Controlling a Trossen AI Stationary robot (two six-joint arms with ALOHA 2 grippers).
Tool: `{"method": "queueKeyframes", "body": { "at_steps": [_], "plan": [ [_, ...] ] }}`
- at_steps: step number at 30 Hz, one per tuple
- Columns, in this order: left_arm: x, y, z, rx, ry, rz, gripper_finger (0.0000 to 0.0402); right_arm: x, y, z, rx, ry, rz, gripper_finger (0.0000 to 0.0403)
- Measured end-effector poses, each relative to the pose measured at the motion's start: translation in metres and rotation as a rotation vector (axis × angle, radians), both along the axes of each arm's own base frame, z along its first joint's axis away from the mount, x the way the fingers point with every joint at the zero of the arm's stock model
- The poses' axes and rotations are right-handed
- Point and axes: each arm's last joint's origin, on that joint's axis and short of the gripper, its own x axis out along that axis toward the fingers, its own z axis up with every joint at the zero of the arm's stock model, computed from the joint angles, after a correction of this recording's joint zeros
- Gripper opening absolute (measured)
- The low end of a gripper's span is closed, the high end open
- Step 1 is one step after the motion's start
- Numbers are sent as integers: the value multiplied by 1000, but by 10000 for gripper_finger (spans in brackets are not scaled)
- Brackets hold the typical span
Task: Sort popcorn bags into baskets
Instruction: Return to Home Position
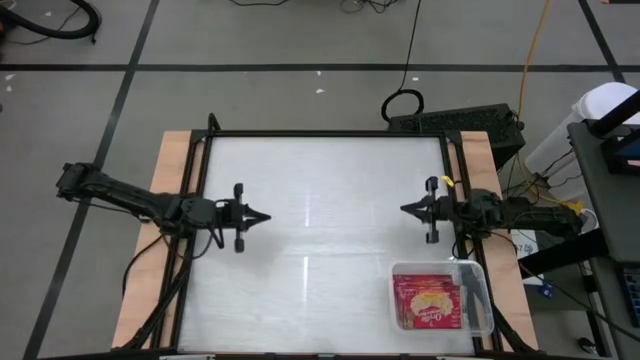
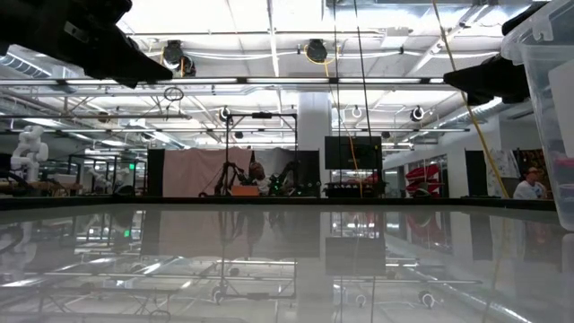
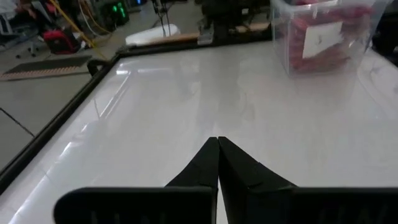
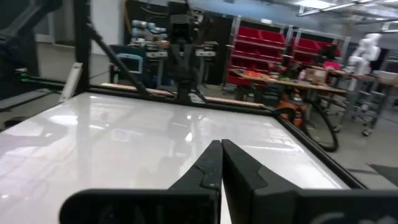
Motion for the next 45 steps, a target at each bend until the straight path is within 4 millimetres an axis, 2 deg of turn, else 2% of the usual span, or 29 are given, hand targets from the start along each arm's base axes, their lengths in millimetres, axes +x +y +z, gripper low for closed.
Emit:
{"method": "queueKeyframes", "body": {
  "at_steps": [6,15,24,45],
  "plan": [
    [-22,6,-3,-38,-135,0,9,1,0,-2,39,19,4,0],
    [-45,13,-25,-71,-223,7,4,1,0,-2,33,19,7,0],
    [-48,13,-40,-84,-209,-6,4,1,0,-2,33,20,9,0],
    [-48,14,-39,-51,-210,-71,7,1,0,-2,32,20,8,0]
  ]
}}
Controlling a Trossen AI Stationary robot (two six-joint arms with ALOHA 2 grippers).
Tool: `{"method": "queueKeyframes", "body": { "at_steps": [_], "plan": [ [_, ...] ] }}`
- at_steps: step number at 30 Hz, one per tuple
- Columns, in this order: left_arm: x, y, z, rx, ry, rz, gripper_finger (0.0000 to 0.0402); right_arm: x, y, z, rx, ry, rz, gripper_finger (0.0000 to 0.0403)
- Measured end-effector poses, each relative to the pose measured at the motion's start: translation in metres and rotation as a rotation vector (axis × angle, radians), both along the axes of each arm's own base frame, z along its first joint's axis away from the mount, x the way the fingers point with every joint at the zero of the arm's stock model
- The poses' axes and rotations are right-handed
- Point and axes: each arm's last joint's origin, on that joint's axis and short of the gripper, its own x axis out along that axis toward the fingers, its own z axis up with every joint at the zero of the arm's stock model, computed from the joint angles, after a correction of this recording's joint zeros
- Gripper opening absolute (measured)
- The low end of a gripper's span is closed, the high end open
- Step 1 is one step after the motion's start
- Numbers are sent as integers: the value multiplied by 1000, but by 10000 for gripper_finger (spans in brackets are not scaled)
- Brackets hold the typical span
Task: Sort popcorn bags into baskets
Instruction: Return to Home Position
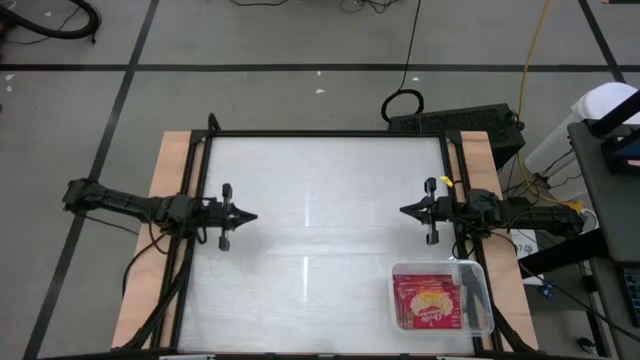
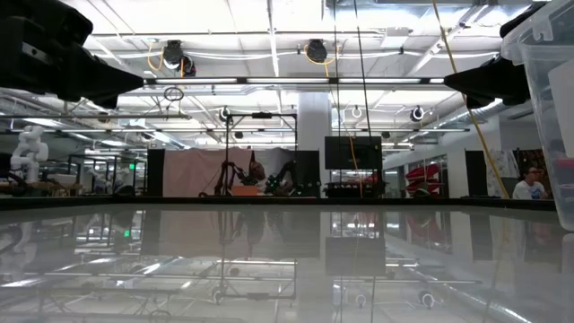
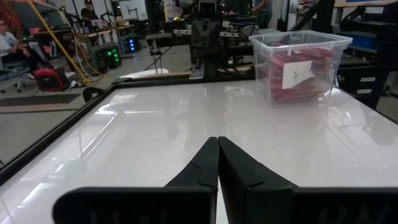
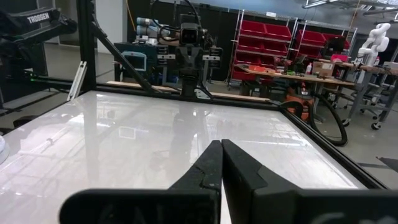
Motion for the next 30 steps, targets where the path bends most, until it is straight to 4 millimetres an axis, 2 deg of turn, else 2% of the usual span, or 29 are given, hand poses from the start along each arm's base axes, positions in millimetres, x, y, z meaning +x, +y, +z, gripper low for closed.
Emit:
{"method": "queueKeyframes", "body": {
  "at_steps": [30],
  "plan": [
    [0,6,-3,28,37,20,5,0,0,0,0,0,0,0]
  ]
}}
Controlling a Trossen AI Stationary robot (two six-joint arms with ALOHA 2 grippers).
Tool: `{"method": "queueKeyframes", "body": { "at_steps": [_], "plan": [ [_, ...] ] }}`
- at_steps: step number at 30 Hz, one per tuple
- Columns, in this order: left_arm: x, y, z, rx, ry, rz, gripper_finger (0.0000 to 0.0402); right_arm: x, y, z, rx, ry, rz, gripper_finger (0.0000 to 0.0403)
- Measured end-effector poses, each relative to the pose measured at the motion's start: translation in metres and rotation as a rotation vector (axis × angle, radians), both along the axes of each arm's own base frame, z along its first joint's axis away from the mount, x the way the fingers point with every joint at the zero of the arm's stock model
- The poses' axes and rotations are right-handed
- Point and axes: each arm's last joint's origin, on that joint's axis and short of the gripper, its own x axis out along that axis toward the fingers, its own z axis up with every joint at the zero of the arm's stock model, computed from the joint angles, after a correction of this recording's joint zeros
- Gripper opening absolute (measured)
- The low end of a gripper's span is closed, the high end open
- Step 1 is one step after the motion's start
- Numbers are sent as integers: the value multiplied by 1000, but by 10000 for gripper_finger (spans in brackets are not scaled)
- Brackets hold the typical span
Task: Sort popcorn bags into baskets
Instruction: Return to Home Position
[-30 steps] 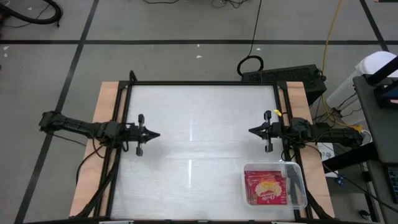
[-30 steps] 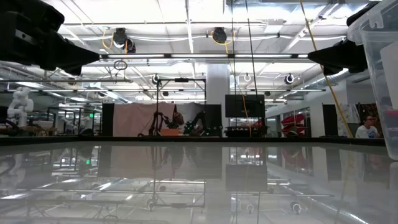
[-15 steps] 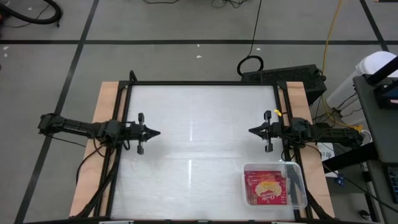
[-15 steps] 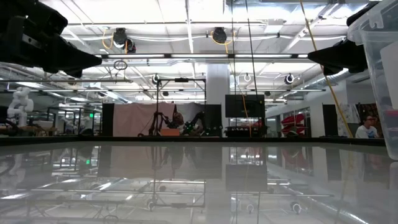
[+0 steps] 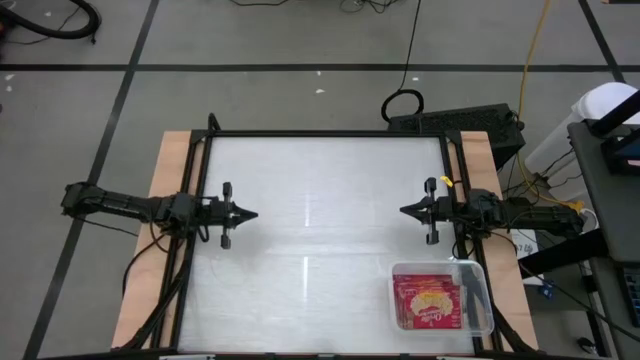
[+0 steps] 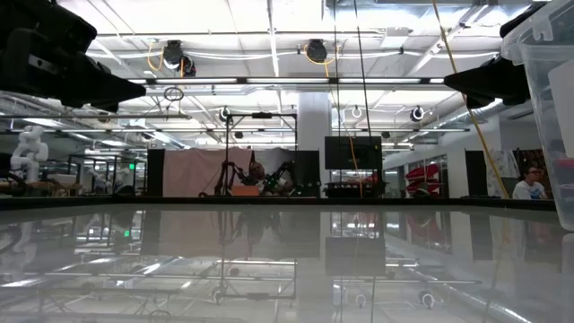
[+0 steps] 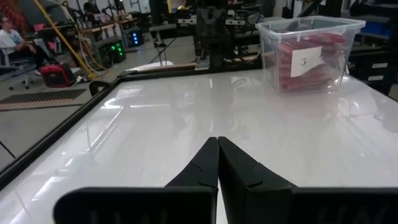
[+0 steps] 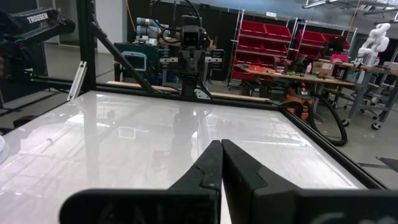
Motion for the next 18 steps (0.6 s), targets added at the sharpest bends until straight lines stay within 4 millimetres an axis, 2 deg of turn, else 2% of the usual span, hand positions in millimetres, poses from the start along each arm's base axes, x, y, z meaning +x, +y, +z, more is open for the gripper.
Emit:
{"method": "queueKeyframes", "body": {
  "at_steps": [18],
  "plan": [
    [-1,-1,2,3,-20,-48,3,0,0,0,0,0,0,0]
  ]
}}
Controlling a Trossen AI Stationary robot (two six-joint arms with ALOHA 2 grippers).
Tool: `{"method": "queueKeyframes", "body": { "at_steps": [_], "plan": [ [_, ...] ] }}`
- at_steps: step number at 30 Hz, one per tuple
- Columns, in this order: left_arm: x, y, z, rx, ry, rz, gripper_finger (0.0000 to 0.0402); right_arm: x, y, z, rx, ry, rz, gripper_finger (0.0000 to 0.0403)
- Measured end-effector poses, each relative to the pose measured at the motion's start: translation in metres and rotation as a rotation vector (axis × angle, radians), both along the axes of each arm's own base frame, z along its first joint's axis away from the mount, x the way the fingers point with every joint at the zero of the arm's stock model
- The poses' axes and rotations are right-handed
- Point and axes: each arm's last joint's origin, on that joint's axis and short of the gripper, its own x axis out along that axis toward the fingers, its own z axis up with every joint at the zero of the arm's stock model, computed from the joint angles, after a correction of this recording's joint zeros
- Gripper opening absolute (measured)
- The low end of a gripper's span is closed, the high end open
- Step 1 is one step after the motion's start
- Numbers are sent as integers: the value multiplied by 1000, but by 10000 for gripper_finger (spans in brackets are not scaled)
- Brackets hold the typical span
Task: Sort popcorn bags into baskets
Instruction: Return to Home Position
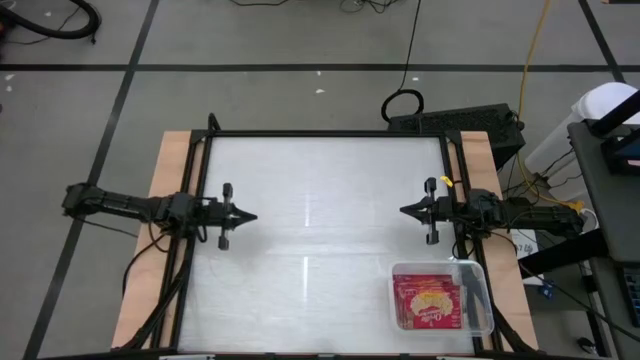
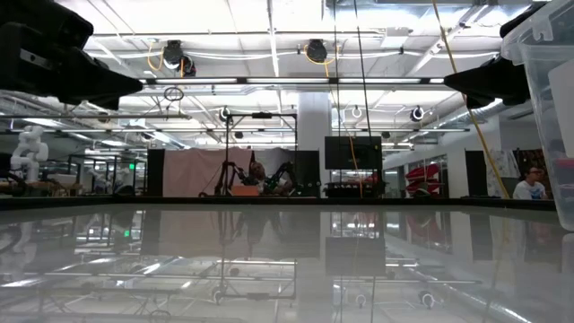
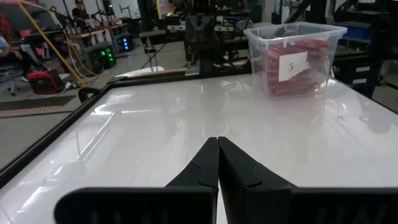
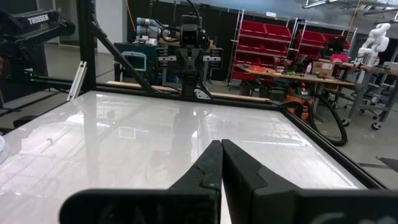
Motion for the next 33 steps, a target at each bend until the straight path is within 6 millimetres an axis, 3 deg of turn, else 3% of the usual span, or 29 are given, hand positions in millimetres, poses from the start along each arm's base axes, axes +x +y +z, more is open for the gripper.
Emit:
{"method": "queueKeyframes", "body": {
  "at_steps": [5,17,33],
  "plan": [
    [-5,1,-8,-16,-8,9,3,0,0,0,0,0,0,0],
    [-19,4,3,11,-141,16,4,0,0,0,0,0,-1,0],
    [-18,11,2,24,-139,85,20,0,0,0,0,-1,-1,0]
  ]
}}
